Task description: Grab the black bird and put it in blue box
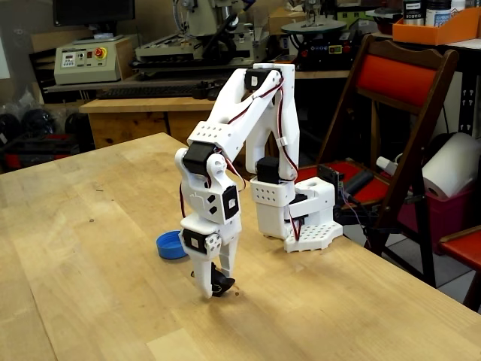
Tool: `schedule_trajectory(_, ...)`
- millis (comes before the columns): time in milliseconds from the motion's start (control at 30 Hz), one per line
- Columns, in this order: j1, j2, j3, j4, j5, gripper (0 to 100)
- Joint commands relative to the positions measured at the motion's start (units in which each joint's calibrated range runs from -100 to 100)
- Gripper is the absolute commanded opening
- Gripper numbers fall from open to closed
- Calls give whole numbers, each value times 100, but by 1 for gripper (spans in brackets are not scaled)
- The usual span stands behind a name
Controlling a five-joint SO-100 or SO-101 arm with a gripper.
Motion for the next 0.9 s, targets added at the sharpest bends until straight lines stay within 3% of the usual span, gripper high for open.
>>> schedule_trajectory(0, 67, -43, -40, 51, -15, 12)
schedule_trajectory(333, 67, -43, -31, 59, -15, 2)
schedule_trajectory(867, 67, -112, -119, 12, -15, 2)
